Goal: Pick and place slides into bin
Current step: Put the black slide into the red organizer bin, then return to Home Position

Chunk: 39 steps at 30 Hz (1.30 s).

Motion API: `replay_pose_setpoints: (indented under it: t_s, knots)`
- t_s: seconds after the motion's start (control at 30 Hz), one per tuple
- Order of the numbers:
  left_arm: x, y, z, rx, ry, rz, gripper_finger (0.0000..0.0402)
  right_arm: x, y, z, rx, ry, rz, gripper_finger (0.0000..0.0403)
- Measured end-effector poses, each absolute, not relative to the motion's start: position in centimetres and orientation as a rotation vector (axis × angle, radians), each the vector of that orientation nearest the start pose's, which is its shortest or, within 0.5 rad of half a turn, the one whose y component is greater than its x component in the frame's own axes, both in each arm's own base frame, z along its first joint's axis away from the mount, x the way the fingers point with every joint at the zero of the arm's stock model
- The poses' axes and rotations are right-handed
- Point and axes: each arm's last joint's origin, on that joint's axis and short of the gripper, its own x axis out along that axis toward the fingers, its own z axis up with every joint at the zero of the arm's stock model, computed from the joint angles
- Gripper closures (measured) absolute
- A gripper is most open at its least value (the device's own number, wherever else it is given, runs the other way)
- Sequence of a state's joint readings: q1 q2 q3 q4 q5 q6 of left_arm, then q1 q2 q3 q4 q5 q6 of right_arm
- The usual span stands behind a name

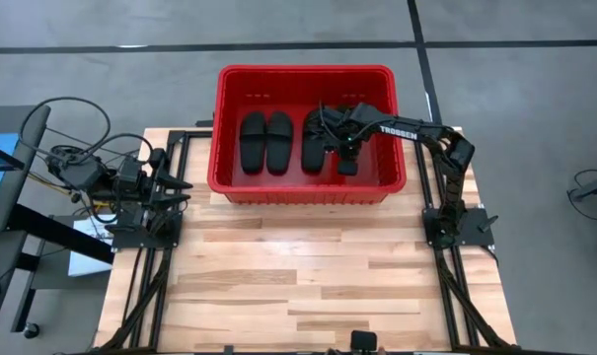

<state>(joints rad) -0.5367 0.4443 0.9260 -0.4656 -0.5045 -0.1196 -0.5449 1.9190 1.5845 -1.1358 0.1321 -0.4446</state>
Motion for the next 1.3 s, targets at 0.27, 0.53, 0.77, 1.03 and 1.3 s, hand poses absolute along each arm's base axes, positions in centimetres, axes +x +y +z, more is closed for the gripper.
replay_pose_setpoints:
  t_s: [0.27,0.53,0.77,1.03,1.3]
  knots:
    - [6.23,-2.08,38.51,-0.127,-0.012,-0.033,0.0294,31.5,-19.57,23.2,-0.048,1.544,-0.22,0.0326]
    - [6.22,-2.07,38.52,-0.139,-0.012,-0.033,0.0294,31.45,-19.66,23.22,-0.047,1.551,-0.258,0.0251]
    - [6.23,-2.07,38.51,-0.153,-0.011,-0.033,0.0294,31.45,-19.66,23.22,-0.047,1.551,-0.258,0.0197]
    - [6.23,-2.08,38.5,-0.153,-0.011,-0.033,0.0294,31.46,-19.66,23.22,-0.047,1.551,-0.258,0.0192]
    - [6.22,-2.07,38.52,-0.153,-0.012,-0.033,0.0294,31.57,-19.65,23.23,-0.054,1.542,-0.257,0.021]
